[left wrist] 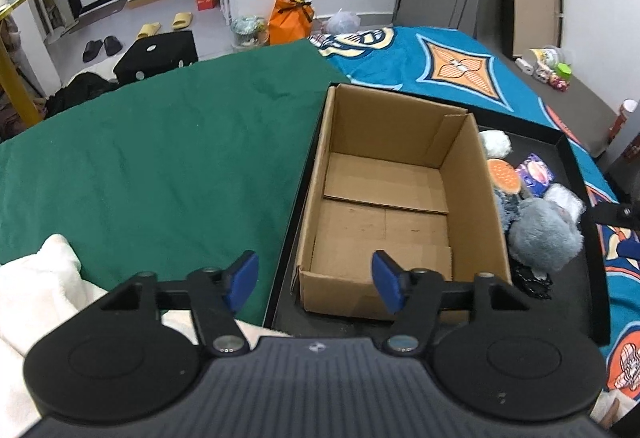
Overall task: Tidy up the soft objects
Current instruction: 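Move the right tool toward the grey fluffy plush on the tray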
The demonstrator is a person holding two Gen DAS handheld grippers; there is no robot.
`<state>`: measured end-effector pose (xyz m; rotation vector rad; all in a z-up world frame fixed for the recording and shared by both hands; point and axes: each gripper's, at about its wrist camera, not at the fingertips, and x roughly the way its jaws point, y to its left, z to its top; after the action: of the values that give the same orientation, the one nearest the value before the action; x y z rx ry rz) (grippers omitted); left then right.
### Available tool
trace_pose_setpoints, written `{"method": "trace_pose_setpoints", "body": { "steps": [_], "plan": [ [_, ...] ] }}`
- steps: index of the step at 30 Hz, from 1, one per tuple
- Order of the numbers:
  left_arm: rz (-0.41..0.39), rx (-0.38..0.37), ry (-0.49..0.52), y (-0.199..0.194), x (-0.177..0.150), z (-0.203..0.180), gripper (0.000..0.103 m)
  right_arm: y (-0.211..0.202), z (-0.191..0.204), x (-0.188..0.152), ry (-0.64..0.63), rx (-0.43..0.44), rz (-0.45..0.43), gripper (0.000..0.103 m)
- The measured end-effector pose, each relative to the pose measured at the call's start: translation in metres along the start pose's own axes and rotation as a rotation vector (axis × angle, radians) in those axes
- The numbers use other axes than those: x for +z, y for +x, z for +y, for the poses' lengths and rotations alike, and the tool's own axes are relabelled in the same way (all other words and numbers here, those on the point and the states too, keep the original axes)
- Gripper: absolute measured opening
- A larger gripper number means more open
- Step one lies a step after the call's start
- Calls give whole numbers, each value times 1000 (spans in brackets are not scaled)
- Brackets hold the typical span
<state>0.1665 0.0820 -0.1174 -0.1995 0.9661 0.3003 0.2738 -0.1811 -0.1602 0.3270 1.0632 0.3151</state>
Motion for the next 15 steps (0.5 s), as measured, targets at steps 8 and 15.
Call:
{"method": "trace_pose_setpoints", "body": {
  "steps": [8, 15],
  "plan": [
    [19, 49, 20, 25, 7, -6, 46, 28, -5, -2, -12, -39, 42, 102],
    [62, 69, 35, 47, 8, -8, 36, 42, -8, -1, -9, -45, 42, 102]
  ]
}}
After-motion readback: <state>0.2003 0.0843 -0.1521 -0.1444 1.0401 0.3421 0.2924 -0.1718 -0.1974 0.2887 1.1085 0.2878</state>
